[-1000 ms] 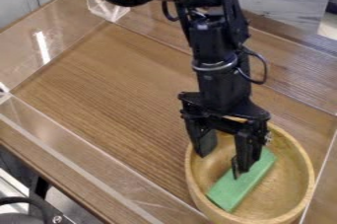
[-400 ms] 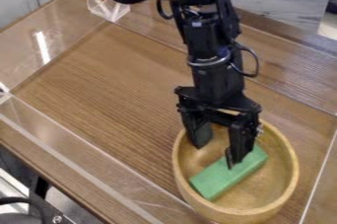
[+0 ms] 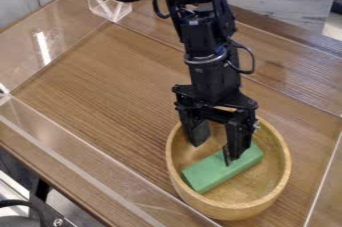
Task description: Put the green block in the brown bowl
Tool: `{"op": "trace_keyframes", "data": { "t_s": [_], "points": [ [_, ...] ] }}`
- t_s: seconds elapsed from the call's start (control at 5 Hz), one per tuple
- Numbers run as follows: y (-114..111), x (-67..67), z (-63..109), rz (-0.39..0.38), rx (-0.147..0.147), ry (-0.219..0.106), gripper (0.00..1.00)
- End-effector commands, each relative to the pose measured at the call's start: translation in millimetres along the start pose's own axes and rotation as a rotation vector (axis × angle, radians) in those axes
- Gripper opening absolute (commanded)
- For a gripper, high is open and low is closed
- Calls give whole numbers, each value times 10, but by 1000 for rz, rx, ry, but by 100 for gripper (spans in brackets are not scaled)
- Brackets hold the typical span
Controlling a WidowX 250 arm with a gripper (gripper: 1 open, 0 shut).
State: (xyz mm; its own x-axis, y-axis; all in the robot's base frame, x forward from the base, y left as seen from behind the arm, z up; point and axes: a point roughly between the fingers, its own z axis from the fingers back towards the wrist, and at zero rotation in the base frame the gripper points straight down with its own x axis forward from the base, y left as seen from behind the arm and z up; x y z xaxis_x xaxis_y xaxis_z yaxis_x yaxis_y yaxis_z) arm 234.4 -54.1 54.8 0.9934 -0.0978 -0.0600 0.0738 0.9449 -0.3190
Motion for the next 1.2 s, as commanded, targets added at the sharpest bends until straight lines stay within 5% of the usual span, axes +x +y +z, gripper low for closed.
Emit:
{"op": "trace_keyframes", "data": {
  "t_s": [0.0, 1.0],
  "points": [
    [41, 131, 120, -15, 7, -51, 100],
    [206, 245, -9, -1, 6, -73, 100]
  ]
}}
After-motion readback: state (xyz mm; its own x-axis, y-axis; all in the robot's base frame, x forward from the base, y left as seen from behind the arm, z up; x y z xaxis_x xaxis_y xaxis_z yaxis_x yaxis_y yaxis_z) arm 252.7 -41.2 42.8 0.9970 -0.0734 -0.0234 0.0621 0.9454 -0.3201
